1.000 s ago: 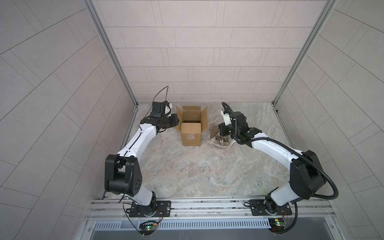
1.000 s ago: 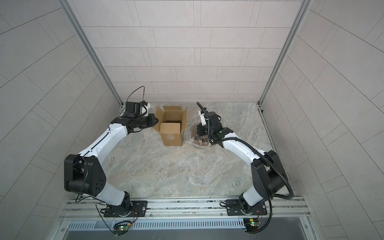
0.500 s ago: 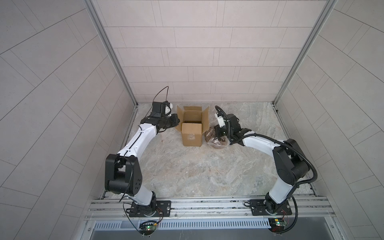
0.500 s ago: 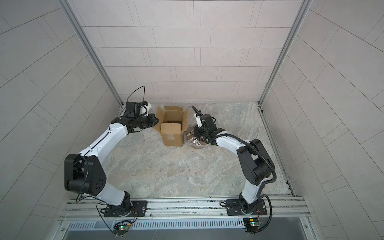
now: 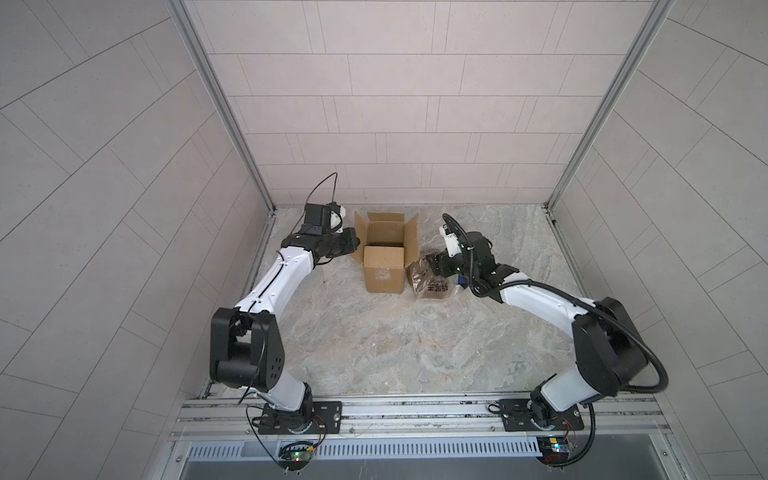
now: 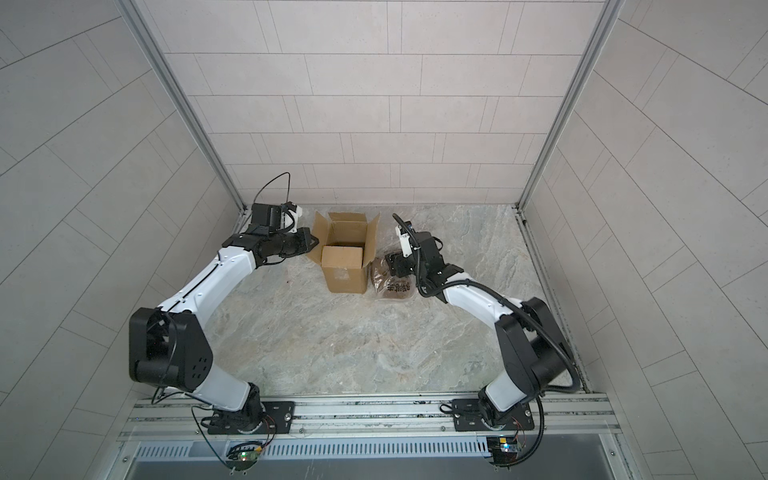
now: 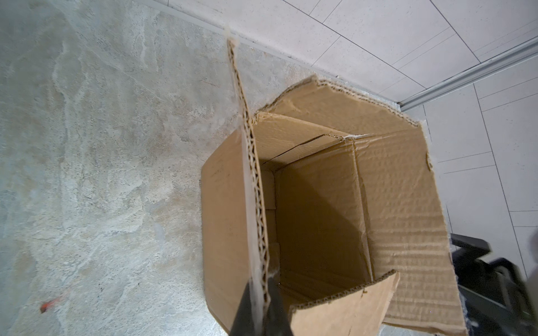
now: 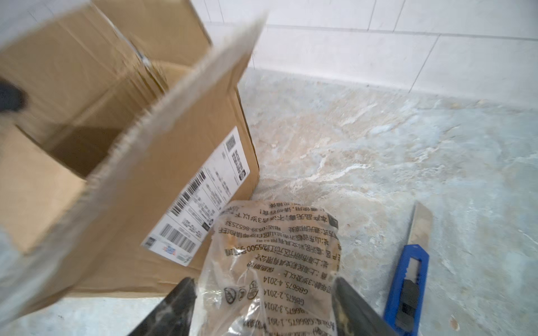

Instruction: Unpack the express box

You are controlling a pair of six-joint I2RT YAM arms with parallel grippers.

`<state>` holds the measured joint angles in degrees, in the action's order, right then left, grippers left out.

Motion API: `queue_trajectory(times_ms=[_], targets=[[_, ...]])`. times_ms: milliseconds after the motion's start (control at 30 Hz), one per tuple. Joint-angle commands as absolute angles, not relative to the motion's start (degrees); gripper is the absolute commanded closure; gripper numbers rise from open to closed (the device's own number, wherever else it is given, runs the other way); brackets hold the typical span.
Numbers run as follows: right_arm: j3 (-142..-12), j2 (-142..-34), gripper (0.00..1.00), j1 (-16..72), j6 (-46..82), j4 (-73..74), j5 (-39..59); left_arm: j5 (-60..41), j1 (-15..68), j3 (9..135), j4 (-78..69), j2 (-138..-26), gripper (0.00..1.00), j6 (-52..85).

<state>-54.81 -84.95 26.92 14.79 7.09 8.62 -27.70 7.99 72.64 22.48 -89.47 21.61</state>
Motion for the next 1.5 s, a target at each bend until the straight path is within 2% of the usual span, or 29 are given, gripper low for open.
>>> queue_trajectory(times_ms=[0,67,167,233,400,567,767,967,1100,1467], targets=[[-50.7,-76.3,0.16,26.6,14.8,6.0,2.2,-28.8,7.9,73.4,23.0,-90.0,0.81,21.2],[-45.9,-69.6,0.11,26.6,14.7,5.0,-2.2,-28.7,7.9,73.4,23.0,-89.7,0.65,21.2],[-38.3,-59.1,0.03,26.4,13.6,3.7,-10.2,-27.9,7.9,73.3,23.3,-89.0,0.18,21.0],[-33.6,-52.5,0.01,26.2,12.7,2.6,-16.7,-27.2,8.0,73.3,23.3,-88.3,0.00,20.8],[-25.4,-41.5,0.01,25.5,5.8,4.7,-30.8,-25.1,8.0,73.0,22.5,-85.2,0.00,21.0],[-17.1,-45.7,0.01,22.7,-2.0,21.9,-34.4,-21.9,8.0,70.3,19.7,-79.5,0.00,21.2],[-11.1,-69.4,0.01,14.5,-3.0,52.9,-30.8,-15.1,8.0,65.8,17.2,-70.2,0.00,20.7],[-10.8,-95.4,0.01,10.5,-3.2,81.7,-22.3,-6.4,8.0,53.5,11.2,-56.6,0.00,20.2],[-17.8,-90.7,0.01,9.5,-3.1,61.9,-19.5,-0.3,8.2,46.1,9.6,-47.8,0.00,20.8],[-19.6,-91.5,0.01,8.4,-1.1,59.6,-20.4,9.9,8.2,29.4,6.1,-34.1,0.00,25.6]])
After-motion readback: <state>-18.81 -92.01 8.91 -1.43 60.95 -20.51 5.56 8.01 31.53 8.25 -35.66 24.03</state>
